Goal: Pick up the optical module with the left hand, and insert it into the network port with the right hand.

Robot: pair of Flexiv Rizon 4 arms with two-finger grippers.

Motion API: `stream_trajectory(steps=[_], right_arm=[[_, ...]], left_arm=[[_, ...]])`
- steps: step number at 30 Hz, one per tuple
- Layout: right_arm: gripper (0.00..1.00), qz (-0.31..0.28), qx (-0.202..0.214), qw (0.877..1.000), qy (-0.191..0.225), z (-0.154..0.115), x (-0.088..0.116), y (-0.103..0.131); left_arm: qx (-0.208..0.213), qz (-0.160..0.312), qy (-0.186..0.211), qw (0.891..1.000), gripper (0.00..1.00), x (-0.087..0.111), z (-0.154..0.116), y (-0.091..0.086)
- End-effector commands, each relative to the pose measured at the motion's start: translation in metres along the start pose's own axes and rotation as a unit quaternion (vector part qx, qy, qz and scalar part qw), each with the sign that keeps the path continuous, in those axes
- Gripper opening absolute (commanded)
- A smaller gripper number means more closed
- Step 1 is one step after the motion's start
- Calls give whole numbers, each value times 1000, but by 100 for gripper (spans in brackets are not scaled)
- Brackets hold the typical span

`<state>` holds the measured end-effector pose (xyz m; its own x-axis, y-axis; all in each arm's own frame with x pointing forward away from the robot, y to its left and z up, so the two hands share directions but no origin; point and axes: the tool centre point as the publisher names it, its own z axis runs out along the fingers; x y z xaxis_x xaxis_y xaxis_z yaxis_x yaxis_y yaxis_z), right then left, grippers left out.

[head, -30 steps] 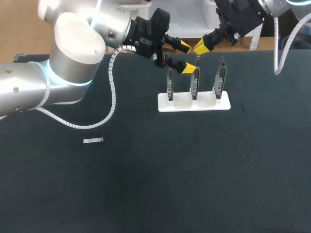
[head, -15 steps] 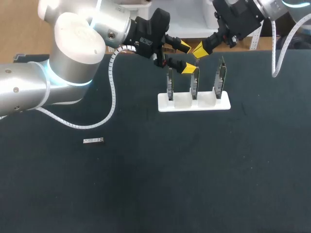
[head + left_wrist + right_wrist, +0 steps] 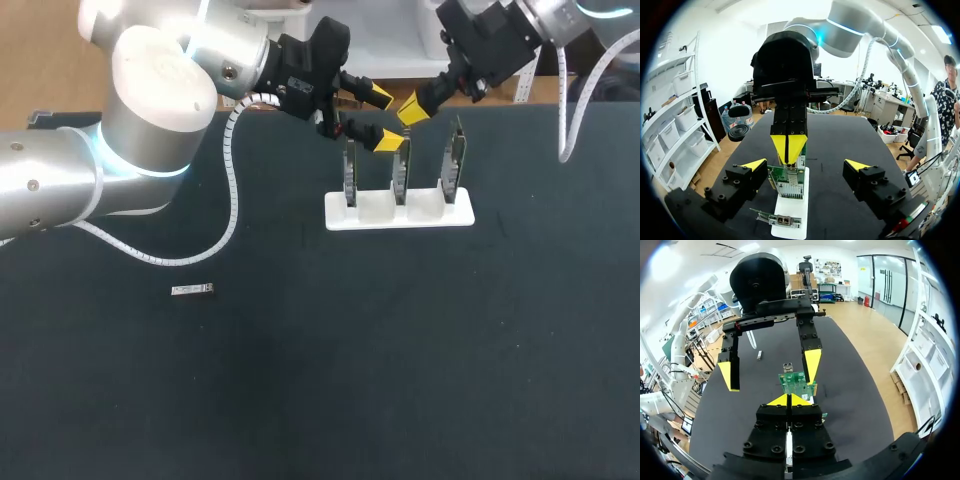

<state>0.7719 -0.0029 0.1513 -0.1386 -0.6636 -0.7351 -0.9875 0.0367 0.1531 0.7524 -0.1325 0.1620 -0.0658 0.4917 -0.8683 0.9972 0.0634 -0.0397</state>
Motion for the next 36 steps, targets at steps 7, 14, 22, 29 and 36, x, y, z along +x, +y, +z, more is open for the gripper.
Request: stream_trajectory(steps=[7,14,22,29,36], right_arm=[[0,5,-6,1000,1,3,2,-1],[0,7,-9,1000,1,5,3,-1],[0,9,-11,1000,3,6,4,-1],[0,12,-13,1000,4,7,5,-1],[0,14,-16,1000,4,9,6,-2]], left_arm=[[1,0,1,1000,100,0,0,1],[1,0,1,1000,100,0,0,1],[1,0,1,1000,100,0,0,1],[1,0,1,1000,100,0,0,1],[1,0,1,1000,100,0,0,1]])
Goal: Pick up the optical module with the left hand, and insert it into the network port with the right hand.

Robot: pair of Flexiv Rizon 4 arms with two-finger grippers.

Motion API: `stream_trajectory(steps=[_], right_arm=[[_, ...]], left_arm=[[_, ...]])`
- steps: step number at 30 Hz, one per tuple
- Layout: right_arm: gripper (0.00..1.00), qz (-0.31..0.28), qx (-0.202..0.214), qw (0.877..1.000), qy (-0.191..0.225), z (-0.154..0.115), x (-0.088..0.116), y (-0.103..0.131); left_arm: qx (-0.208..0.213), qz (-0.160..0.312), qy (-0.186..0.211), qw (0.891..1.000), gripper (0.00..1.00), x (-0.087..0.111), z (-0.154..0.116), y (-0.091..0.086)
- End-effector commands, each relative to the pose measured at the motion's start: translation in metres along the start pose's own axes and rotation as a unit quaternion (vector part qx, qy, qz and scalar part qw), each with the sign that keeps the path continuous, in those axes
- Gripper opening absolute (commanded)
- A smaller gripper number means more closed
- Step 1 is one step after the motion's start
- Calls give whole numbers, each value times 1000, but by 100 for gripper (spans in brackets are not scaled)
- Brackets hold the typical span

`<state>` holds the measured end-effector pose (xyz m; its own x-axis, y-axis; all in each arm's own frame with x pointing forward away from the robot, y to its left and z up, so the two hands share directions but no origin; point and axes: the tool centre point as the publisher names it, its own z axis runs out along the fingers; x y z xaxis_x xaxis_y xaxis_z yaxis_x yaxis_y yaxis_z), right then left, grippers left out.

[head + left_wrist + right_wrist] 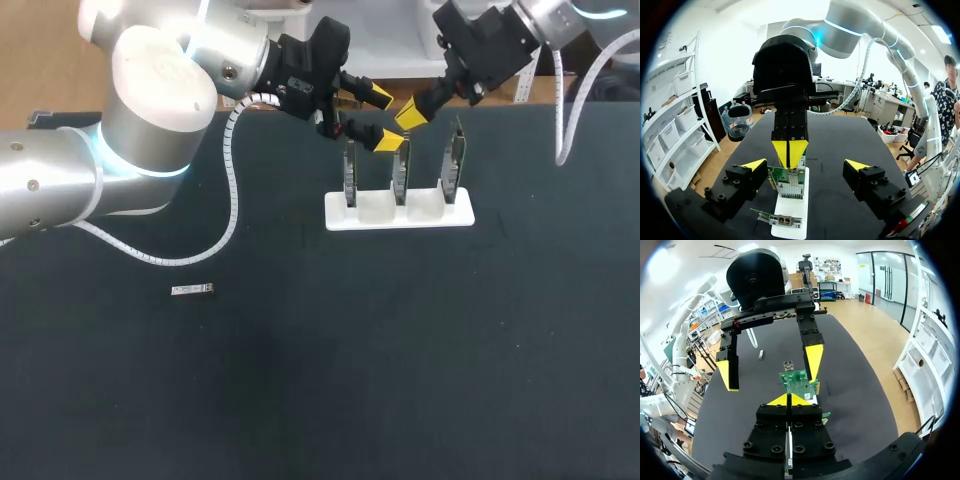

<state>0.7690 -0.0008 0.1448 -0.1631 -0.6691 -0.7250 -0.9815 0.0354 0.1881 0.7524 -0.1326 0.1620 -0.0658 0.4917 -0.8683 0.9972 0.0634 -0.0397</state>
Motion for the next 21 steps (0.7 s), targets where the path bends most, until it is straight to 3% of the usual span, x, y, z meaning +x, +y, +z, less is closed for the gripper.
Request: stream_trajectory(steps=[1,21], right_arm=[[0,2,-4,1000,-1,3,3,-4],[0,11,-9,1000,-2,6,8,0]], left_arm=[[1,0,2,1000,100,0,0,1],[1,0,2,1000,100,0,0,1]])
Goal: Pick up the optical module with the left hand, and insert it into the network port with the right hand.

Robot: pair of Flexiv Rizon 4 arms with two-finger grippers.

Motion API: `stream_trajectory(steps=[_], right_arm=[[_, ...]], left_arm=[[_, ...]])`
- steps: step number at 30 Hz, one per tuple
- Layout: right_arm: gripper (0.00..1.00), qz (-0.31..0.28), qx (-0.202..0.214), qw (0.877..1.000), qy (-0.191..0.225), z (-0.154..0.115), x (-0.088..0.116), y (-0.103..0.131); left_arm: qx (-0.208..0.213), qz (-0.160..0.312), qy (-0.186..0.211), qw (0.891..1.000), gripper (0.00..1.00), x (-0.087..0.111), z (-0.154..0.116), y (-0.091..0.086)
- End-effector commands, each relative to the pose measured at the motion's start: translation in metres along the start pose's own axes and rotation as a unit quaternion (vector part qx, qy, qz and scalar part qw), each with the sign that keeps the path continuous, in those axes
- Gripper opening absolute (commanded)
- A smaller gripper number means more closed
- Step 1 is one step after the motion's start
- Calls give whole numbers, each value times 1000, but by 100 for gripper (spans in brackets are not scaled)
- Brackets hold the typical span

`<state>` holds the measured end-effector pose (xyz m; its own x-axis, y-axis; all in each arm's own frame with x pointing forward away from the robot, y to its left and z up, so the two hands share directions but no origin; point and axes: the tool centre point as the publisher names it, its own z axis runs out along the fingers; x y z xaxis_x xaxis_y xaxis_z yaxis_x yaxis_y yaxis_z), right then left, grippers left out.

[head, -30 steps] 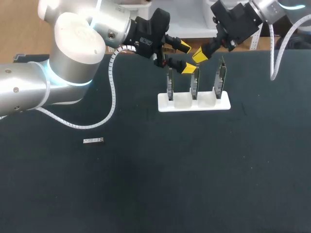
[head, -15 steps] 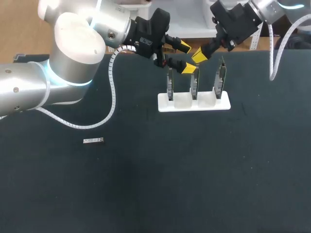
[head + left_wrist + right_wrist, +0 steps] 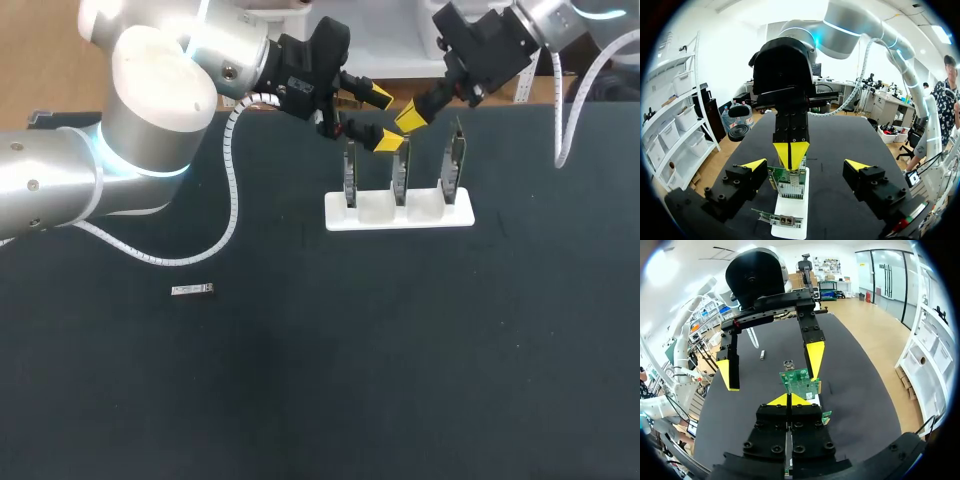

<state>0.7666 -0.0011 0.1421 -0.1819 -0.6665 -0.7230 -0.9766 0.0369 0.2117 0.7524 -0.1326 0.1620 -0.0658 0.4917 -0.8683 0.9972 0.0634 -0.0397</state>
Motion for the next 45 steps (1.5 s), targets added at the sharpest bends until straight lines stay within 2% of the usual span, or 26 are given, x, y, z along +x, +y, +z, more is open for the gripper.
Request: stream_trajectory(steps=[1,11,21,25,30,38,41,43,45], right_arm=[[0,1,-2,1000,-1,5,6,-2],[0,-3,3,1000,-7,2,2,-2],[0,-35,21,999,-34,-18,-19,4],[0,-40,27,998,-34,-30,-20,8],[0,-28,54,998,-34,-54,-8,14],[0,0,84,995,-60,-90,20,21],[0,-2,77,995,-58,-99,26,24],[0,3,71,997,-34,-101,31,24],[0,4,69,997,-37,-103,36,23]], left_arm=[[1,0,1,1000,100,0,0,1],[1,0,1,1000,100,0,0,1],[1,0,1,1000,100,0,0,1],[1,0,1,1000,100,0,0,1],[1,0,1,1000,100,0,0,1],[1,0,1,1000,100,0,0,1],[1,0,1,1000,100,0,0,1],[1,0,1,1000,100,0,0,1],[1,0,1,1000,100,0,0,1]])
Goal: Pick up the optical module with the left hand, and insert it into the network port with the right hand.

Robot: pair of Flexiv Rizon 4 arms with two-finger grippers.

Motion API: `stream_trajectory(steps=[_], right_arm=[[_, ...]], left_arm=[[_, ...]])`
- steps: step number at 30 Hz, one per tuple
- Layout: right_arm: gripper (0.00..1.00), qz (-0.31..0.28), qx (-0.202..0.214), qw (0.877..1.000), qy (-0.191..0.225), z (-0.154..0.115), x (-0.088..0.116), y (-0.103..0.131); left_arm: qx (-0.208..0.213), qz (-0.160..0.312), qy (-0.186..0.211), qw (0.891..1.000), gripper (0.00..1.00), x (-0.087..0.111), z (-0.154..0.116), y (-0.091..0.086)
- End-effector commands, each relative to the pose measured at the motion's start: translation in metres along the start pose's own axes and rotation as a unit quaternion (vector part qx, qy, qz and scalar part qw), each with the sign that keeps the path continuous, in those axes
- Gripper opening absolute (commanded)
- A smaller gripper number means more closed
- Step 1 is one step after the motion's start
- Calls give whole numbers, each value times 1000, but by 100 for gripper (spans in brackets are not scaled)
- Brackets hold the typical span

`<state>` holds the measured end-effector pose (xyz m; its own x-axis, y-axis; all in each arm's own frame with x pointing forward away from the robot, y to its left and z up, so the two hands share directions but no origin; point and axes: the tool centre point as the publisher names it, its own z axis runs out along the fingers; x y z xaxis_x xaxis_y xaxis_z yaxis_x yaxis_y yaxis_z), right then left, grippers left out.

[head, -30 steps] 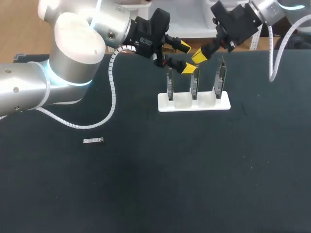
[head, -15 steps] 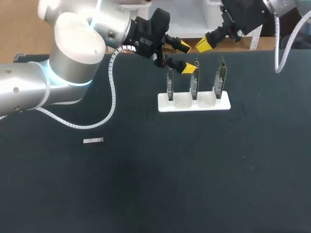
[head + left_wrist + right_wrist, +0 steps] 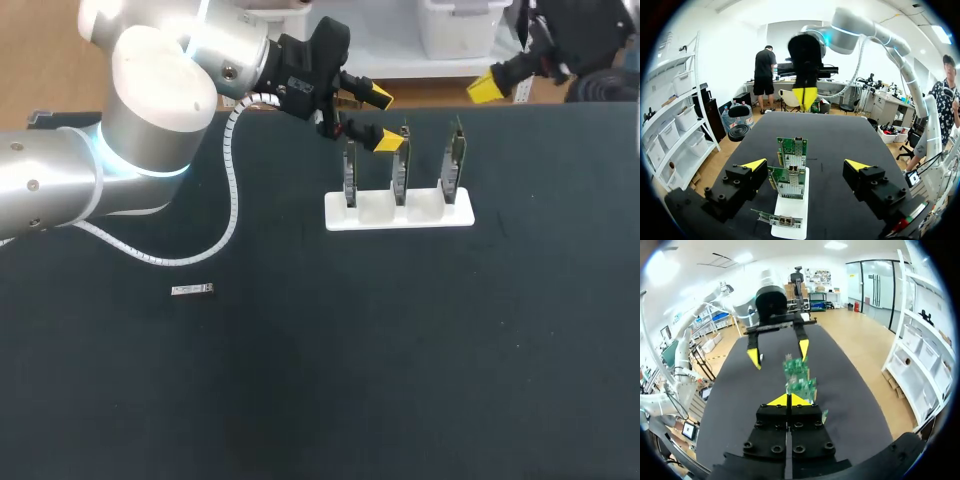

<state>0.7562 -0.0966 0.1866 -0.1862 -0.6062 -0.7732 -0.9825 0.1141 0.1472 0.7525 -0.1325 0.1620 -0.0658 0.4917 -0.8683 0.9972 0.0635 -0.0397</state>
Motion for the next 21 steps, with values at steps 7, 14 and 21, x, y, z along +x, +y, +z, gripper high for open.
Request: stream_trajectory(steps=[7,14,21], right_arm=[[0,6,13,1000,-5,-8,11,1],[0,3,-6,1000,-14,-9,20,-7],[0,-4,-23,1000,-16,0,23,-15]], left_arm=[[1,0,2,1000,100,0,0,1],[1,0,2,1000,100,0,0,1],[1,0,2,1000,100,0,0,1]])
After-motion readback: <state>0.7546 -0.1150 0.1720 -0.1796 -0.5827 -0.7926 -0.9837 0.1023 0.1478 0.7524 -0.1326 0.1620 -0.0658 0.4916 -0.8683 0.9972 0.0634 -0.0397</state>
